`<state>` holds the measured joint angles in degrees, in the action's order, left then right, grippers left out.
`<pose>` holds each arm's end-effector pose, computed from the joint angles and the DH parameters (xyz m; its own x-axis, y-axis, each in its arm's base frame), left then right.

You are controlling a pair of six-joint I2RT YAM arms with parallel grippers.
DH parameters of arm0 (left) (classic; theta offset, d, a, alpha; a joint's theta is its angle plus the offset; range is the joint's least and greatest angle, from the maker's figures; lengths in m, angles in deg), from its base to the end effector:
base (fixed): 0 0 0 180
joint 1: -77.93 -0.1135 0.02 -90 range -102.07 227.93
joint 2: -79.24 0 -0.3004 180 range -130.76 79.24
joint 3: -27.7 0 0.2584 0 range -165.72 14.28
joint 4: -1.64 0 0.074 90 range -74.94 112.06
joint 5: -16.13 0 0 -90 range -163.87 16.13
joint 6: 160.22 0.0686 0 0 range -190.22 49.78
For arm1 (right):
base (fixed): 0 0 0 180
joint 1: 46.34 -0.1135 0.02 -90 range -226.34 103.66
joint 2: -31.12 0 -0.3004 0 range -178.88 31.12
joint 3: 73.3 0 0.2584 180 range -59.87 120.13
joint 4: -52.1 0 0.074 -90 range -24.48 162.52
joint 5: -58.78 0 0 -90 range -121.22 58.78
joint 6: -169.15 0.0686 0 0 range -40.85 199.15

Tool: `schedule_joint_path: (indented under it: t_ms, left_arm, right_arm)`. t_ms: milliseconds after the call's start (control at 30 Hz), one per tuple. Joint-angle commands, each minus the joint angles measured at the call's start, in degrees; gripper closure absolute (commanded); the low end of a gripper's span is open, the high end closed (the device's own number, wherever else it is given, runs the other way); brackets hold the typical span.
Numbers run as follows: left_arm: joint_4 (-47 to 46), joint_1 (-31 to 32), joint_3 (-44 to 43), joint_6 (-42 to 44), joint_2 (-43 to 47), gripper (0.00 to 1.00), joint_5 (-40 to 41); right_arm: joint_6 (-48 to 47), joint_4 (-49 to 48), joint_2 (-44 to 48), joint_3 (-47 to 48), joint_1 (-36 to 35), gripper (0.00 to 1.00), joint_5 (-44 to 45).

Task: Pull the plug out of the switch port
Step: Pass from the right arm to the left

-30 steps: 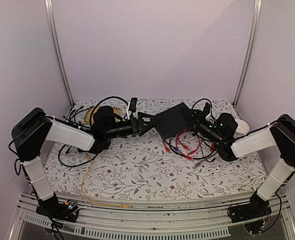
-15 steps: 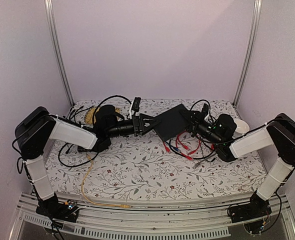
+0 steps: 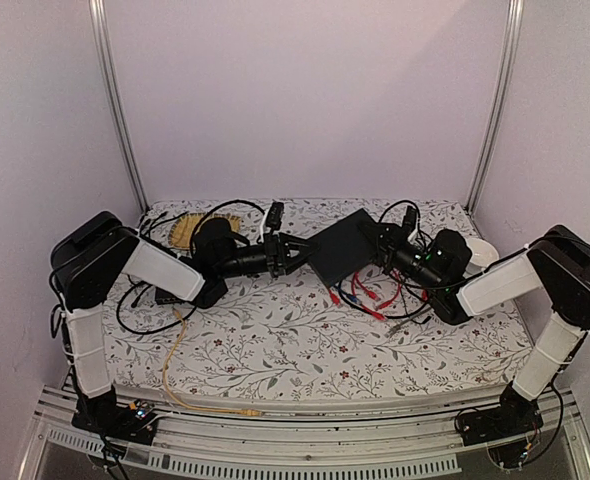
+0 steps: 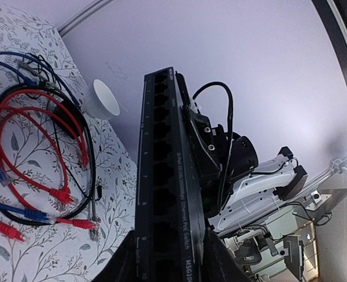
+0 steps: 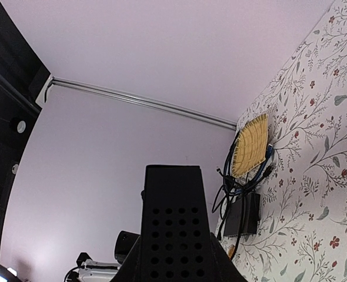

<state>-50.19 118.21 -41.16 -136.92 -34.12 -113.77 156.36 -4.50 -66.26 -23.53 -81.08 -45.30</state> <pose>0.3141 -0.3239 0.2243 -0.8628 -0.1924 -0.4675 0.4776 -0.0070 -0.8786 0.2959 0.2255 0.2425 -0.7031 0.6635 -0.2557 -0.2913 0.0593 0.9548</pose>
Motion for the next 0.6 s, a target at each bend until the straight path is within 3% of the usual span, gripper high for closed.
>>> schedule_joint_path:
  t_ms: [0,167,267,400,567]
  left_arm:
    - [-8.7,0.0,-1.4,0.0,-1.6,0.92,-4.9]
    - [-12.8,-2.1,0.6,-2.2,-1.1,0.95,-5.4]
    - [-15.0,-3.2,1.5,-3.7,-0.9,0.97,-6.7]
    - [-14.7,-4.4,2.6,-3.5,-0.3,0.97,-7.7]
    - [-14.6,-5.3,3.0,-4.0,-0.3,0.98,-8.8]
  right_arm:
    - [0.9,-4.3,-0.6,1.4,-0.5,0.97,-2.5]
    - [0.3,-4.6,-1.8,0.4,0.3,0.86,-4.7]
    - [0.2,-5.1,-2.9,-0.6,1.2,0.68,-6.2]
    - [0.0,-6.2,-3.6,-2.7,2.5,0.52,-7.5]
    - [-0.8,-6.5,-4.2,-4.5,3.5,0.49,-8.3]
